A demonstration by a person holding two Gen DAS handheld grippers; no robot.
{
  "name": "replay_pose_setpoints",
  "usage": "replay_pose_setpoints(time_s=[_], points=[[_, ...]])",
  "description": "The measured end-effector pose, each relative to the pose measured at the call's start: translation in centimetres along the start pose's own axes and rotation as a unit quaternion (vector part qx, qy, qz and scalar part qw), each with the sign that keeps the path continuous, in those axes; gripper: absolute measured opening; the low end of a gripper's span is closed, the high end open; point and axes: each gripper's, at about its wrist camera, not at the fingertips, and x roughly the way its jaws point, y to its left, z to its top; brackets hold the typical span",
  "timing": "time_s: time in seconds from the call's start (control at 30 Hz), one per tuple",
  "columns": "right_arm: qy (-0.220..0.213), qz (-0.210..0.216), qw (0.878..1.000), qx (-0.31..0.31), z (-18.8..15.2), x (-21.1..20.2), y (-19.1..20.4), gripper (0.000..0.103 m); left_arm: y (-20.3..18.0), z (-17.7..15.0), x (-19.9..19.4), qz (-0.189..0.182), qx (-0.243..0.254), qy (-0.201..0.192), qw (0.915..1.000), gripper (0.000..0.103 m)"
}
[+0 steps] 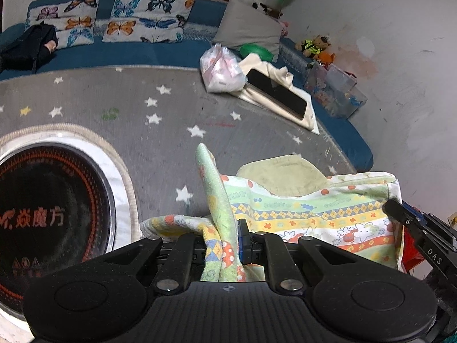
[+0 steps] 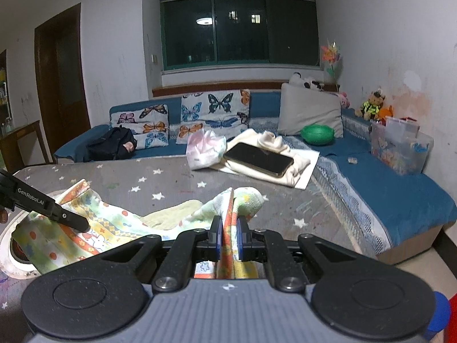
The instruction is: Fold clothes
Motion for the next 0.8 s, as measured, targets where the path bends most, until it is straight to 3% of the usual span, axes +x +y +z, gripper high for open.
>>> replay_pose_setpoints(time_s=[0.8], points=[[0.042, -0.023, 0.998, 0.030, -2.7, 2.2, -1.7, 0.012, 1.3, -1.9, 2.1, 0.018, -0.015, 0.028, 0.9993, 0.019]])
